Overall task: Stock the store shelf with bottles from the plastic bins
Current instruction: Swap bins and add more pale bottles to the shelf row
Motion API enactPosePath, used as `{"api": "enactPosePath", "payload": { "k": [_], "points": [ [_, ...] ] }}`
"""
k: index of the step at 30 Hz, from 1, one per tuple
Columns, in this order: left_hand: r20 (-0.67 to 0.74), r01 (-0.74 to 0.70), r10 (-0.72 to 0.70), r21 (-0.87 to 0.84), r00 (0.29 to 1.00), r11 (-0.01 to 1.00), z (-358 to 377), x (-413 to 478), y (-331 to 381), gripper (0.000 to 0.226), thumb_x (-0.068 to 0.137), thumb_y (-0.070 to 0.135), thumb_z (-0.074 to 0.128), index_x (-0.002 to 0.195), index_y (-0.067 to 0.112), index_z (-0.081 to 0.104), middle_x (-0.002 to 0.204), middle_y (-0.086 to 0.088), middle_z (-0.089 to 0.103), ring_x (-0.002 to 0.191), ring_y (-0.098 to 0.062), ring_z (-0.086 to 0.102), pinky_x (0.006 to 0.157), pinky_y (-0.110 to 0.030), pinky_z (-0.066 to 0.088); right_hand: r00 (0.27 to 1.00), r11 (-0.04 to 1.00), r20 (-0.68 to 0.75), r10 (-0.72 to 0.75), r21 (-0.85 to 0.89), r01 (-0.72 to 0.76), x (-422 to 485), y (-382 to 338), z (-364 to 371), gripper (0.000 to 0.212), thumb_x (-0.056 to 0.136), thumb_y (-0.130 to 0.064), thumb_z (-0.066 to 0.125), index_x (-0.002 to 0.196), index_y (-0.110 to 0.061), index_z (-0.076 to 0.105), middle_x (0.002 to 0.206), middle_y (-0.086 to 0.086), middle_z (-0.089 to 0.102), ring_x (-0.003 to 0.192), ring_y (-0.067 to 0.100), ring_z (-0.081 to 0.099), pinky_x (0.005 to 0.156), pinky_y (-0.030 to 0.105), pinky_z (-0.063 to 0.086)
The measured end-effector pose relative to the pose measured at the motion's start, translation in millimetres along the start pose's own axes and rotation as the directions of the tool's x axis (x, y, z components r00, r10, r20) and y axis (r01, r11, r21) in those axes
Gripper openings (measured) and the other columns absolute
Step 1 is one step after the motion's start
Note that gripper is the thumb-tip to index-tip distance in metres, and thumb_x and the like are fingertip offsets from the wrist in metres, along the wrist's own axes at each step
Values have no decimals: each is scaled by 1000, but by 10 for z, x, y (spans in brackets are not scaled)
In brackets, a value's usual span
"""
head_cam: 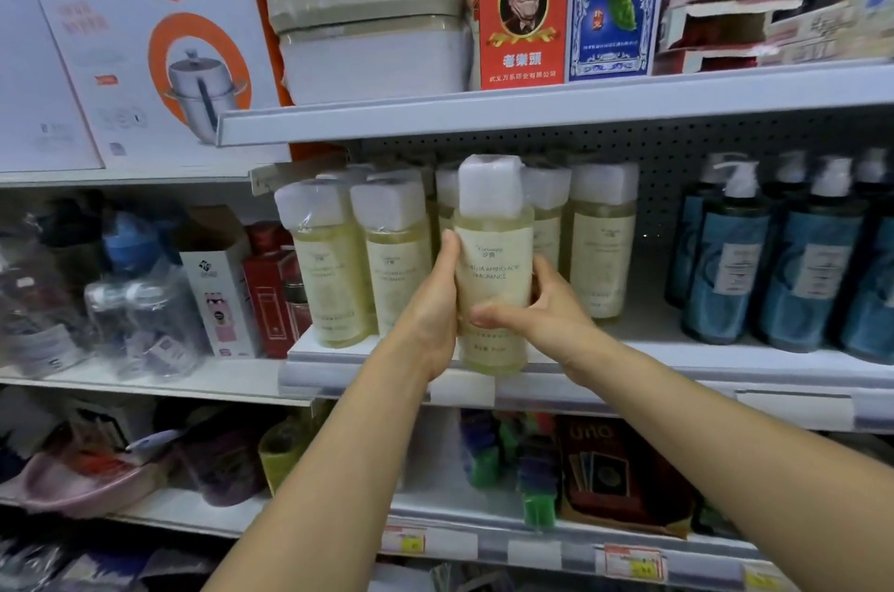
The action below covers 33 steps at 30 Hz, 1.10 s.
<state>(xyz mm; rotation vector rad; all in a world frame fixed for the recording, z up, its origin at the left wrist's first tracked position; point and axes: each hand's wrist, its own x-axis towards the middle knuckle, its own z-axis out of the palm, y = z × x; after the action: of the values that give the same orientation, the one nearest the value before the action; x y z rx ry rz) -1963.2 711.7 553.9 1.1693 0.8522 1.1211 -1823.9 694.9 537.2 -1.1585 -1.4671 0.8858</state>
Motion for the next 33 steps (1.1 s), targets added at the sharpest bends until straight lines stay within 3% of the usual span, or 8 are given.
{"api": "enactPosePath", "payload": {
  "k": [4,8,12,15,18,23,30,33],
  "points": [
    [-29,-4,4,-4,1000,1000,-47,111,31,66,100,66,23,107,27,75,111,-1,76,108,-15,69,92,-34,51,999,1000,-31,-9,10,10,136,17,85,77,64,-20,90,128,-24,47,114,-8,65,102,3,62,75,17,49],
    [-65,-14,14,-13,998,1000,-76,184,7,65,99,67,25,99,28,76,106,0,77,105,-15,70,91,-35,53,999,1000,-43,8,0,-8,279,120,122,82,58,-23,93,127,-25,50,114,-6,67,105,9,64,88,30,55],
    [-102,-14,18,39,995,999,-117,231,-133,64,96,71,26,115,30,72,119,1,72,118,-17,63,108,-43,45,1000,1000,-5,18,9,-18,324,216,170,80,64,-19,90,131,-26,47,114,-10,66,102,3,62,81,20,50],
    [-122,-22,30,65,992,998,-139,257,-272,69,94,73,25,137,30,58,132,3,65,126,-15,56,114,-44,39,999,1000,30,25,-15,-25,384,255,184,75,68,-19,88,131,-26,47,115,-9,67,104,3,63,89,25,53],
    [-143,-21,28,48,989,999,-133,250,-375,70,94,73,25,142,30,53,138,2,60,130,-15,52,116,-44,37,996,998,79,41,-44,-37,423,294,174,79,69,-23,88,134,-24,44,120,-7,66,111,7,62,93,28,53],
    [-190,-15,15,3,982,1000,-124,240,-462,75,86,80,30,135,33,60,135,3,63,130,-15,53,117,-44,35,995,995,74,66,-76,-60,428,334,200,80,70,-26,88,134,-24,41,124,-6,63,115,9,60,94,27,52],
    [-225,-3,4,4,974,1000,-87,197,-425,68,95,73,27,136,30,60,135,1,63,128,-16,54,115,-44,38,989,989,82,120,-101,-112,408,292,203,80,72,-23,87,135,-19,38,128,-1,60,121,14,57,100,32,50],
    [-243,1,-5,-18,970,1000,-79,170,-375,63,98,67,25,124,28,67,127,0,67,123,-17,59,109,-39,44,984,976,71,163,-159,-150,403,268,217,80,74,-20,85,136,-17,36,133,1,56,126,18,53,106,40,47]
  ]
}}
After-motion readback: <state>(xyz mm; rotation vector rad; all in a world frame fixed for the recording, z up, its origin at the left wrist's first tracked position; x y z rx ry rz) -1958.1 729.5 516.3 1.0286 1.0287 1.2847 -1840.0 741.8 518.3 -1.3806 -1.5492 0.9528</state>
